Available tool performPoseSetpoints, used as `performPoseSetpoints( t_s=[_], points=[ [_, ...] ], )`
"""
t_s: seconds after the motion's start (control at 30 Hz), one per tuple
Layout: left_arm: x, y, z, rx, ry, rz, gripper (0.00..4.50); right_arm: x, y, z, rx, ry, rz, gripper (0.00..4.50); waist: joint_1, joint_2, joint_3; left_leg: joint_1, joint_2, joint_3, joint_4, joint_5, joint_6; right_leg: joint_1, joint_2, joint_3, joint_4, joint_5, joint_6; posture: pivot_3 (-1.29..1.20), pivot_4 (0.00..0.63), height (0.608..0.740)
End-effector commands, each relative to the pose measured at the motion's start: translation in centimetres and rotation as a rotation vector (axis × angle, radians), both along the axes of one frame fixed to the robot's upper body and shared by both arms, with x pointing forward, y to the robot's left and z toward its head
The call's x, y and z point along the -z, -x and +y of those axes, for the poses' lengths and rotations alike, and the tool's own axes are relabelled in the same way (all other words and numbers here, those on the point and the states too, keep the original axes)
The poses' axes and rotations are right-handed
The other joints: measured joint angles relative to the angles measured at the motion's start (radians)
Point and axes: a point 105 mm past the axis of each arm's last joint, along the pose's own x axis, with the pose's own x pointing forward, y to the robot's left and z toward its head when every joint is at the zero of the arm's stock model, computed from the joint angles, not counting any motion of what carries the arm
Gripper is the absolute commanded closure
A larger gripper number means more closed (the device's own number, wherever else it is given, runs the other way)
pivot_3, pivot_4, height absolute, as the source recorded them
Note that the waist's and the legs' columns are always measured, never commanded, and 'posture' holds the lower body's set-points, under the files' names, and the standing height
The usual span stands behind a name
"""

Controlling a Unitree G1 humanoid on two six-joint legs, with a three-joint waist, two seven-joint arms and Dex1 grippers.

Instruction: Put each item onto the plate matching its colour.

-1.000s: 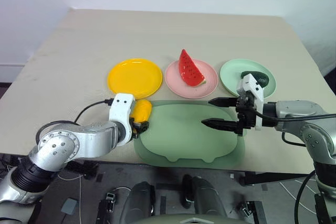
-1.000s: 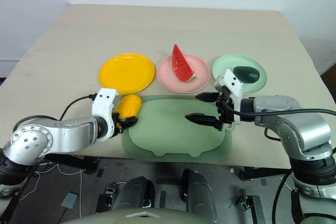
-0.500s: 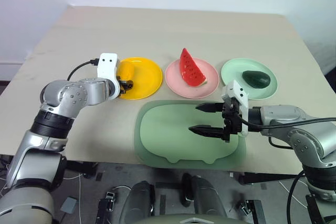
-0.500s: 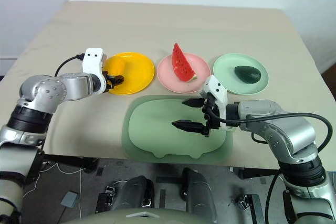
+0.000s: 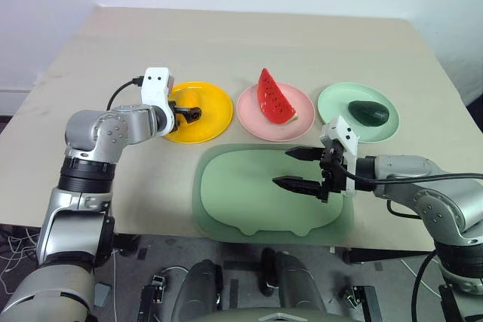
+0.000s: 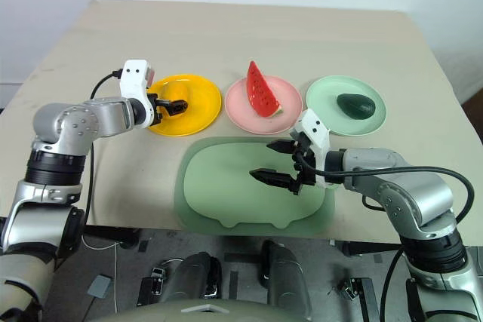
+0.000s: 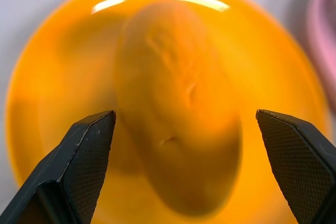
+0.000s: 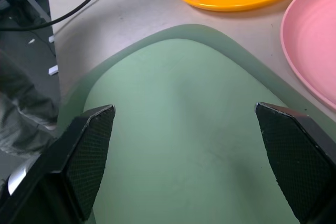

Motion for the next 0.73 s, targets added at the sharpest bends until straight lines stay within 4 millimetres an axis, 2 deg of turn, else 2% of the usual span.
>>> performPoseSetpoints(
  t_s=[0.03, 0.2, 0.27, 0.4, 0.6, 0.73],
  points=[
    [-3.3, 3.1, 0.7, 0.054, -0.011, -0.130, 0.01, -1.6, -1.4, -1.4, 0.033, 0.018, -0.066, 0.00, -0.003, 0.000, 0.000, 0.000, 0.000, 0.000, 0.001, 0.000, 0.000, 0.000, 0.000, 0.000, 0.000, 0.000, 0.000, 0.00, 0.150, 0.740],
    [-3.7, 7.3, 2.9, 0.084, -0.210, -0.290, 0.01, -2.5, -3.6, -5.8, 0.163, 0.055, -0.125, 0.00, -0.001, 0.000, 0.000, 0.002, 0.000, 0.001, 0.001, -0.001, 0.001, 0.000, 0.000, 0.002, 0.003, 0.000, 0.000, 0.00, 0.150, 0.740],
    [-2.7, 9.2, 4.9, 0.073, -0.255, -0.304, 0.01, -3.6, -4.3, -7.6, 0.219, 0.016, -0.176, 0.00, -0.001, 0.000, 0.000, 0.001, 0.000, 0.002, 0.000, -0.001, 0.001, -0.001, 0.001, 0.002, 0.003, 0.000, -0.001, 0.00, 0.150, 0.740],
    [-1.2, 11.4, 6.8, 0.054, -0.210, -0.329, 0.01, -4.1, -4.0, -9.8, 0.253, -0.023, -0.213, 0.00, 0.007, 0.000, 0.000, 0.001, 0.000, 0.002, 0.001, -0.002, 0.004, -0.001, 0.001, 0.001, 0.002, -0.001, -0.001, 0.00, 0.150, 0.740],
    [0.4, 12.1, 8.9, -0.003, -0.168, -0.331, 0.01, -4.0, -2.5, -12.5, 0.306, -0.038, -0.232, 0.00, 0.026, 0.000, 0.000, 0.000, 0.000, 0.002, 0.001, -0.003, 0.005, -0.001, 0.000, 0.001, 0.001, -0.002, -0.004, 0.00, 0.150, 0.740],
    [1.4, 11.6, 8.4, 0.041, -0.158, -0.312, 0.01, -3.9, -1.5, -12.7, 0.296, -0.034, -0.221, 0.00, 0.027, 0.001, 0.000, 0.001, 0.000, 0.002, 0.001, -0.003, 0.005, -0.001, 0.001, 0.001, 0.001, -0.002, -0.004, 0.00, 0.150, 0.740]
  ],
)
